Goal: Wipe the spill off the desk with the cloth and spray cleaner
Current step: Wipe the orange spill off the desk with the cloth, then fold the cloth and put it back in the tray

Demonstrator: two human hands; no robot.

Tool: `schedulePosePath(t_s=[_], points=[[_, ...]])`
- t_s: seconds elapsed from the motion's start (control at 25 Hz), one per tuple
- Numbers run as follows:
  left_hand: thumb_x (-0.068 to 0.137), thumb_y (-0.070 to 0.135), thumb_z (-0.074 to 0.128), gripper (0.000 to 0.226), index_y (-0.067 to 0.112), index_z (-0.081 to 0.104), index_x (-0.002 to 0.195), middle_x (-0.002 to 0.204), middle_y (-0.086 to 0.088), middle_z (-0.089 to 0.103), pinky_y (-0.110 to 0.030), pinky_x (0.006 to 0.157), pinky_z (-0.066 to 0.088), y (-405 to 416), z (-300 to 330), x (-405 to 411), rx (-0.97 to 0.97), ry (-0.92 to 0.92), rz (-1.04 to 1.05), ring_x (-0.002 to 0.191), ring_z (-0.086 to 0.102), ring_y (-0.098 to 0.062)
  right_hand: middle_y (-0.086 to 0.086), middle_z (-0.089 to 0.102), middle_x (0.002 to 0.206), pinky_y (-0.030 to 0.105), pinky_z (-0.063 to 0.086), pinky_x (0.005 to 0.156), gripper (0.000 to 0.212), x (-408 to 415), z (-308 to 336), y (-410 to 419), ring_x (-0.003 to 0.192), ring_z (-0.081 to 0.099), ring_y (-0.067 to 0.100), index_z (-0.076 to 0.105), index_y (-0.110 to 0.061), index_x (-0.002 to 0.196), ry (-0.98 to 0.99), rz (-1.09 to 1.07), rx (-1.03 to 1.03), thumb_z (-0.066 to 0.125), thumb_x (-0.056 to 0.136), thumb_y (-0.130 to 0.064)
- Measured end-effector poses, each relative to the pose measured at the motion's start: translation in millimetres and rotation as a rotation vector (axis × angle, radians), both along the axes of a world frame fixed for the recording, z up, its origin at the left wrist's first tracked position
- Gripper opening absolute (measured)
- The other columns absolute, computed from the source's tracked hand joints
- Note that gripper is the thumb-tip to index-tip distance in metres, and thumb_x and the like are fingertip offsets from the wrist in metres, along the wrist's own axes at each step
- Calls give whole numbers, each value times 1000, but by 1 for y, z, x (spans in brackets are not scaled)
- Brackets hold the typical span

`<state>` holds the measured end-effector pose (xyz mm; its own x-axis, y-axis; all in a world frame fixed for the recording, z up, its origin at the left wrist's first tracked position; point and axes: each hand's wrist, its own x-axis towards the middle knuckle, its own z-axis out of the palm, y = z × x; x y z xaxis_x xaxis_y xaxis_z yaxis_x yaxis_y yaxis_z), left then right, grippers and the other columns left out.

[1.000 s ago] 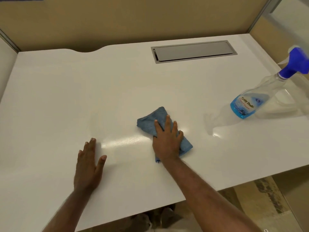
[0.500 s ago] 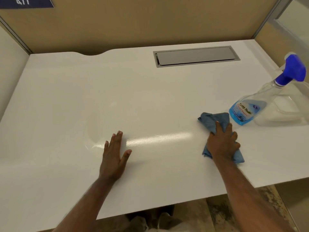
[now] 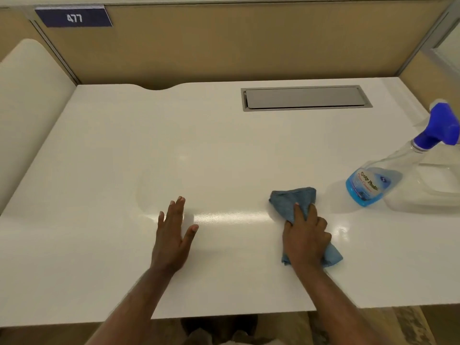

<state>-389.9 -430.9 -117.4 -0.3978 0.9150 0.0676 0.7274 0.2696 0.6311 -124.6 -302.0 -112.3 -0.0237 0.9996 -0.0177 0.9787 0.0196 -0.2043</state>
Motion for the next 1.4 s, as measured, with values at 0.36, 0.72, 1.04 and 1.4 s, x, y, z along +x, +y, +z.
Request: schedulePosePath(t_s=[0.36, 0.72, 1.04, 1.4], points=[[89, 73, 15, 83, 19, 17, 153, 160, 4, 21, -24, 119, -4, 0, 22, 9, 122, -27, 113, 147, 4, 1, 0, 61, 116, 42, 48, 84, 25, -105, 35, -28, 103, 54, 28, 57, -23, 111, 567, 433, -368, 44, 95, -37], [82, 80, 24, 75, 32, 53, 133, 131, 7, 63, -32, 104, 43, 16, 69, 13, 74, -748, -28, 121, 57, -10, 19, 66, 119, 49, 54, 91, 49, -102, 94, -25, 101, 66, 33, 54, -12, 130, 1881, 22, -1147, 62, 85, -32], [92, 38, 47, 39, 31, 54, 130, 121, -4, 68, -40, 80, 56, 22, 107, 0, 9, -1043, -203, 100, 67, -25, 20, 66, 123, 53, 47, 101, 49, -85, 110, -5, 116, 61, 38, 57, -6, 129, 1552, -23, -988, 51, 94, -40], [96, 27, 54, 33, 33, 56, 128, 118, -7, 70, -46, 82, 56, 17, 112, -17, -58, -1080, -312, 102, 68, -27, 12, 67, 124, 45, 56, 87, 49, -50, 108, -17, 112, 65, 33, 50, -17, 134, 1492, 160, -965, 61, 89, -3]])
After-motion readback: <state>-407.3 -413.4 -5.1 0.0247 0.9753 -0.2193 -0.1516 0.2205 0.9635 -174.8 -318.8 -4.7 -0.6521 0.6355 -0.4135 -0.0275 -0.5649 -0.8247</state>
